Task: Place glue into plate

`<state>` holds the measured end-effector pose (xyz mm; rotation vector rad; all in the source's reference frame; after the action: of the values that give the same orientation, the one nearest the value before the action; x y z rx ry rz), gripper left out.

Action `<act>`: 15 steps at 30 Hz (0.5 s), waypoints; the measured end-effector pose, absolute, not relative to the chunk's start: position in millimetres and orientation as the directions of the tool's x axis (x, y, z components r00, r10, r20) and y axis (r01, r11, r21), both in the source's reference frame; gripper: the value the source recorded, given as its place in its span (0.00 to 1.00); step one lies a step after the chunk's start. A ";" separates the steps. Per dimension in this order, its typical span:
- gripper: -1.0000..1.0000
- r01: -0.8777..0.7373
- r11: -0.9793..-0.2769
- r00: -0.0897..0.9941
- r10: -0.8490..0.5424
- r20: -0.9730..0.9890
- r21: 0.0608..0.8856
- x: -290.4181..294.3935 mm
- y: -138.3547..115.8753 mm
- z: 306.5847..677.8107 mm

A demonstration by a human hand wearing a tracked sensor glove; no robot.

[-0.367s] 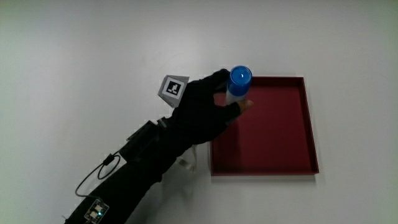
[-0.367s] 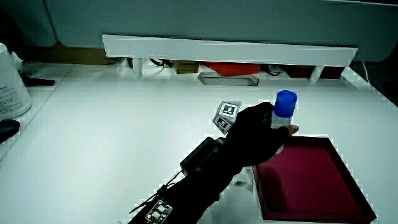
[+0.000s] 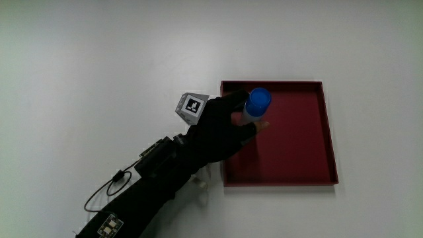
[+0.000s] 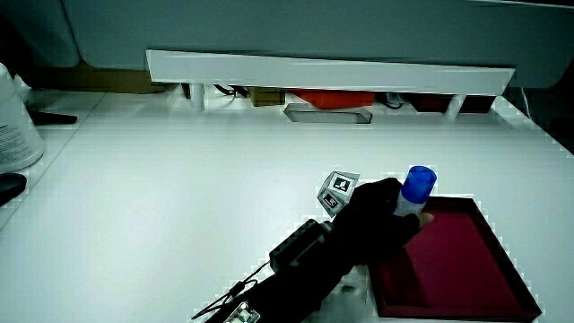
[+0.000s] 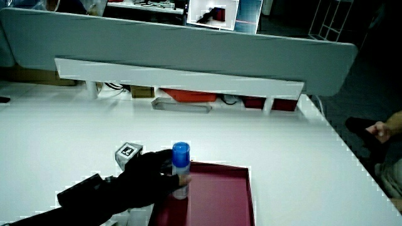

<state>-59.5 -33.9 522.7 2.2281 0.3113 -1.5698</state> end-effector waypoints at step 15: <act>0.27 0.394 -0.891 0.330 -0.090 -0.940 0.223 -58.3 -28.8 529.0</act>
<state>-58.3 -28.8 529.0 2.1867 0.2685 -1.5855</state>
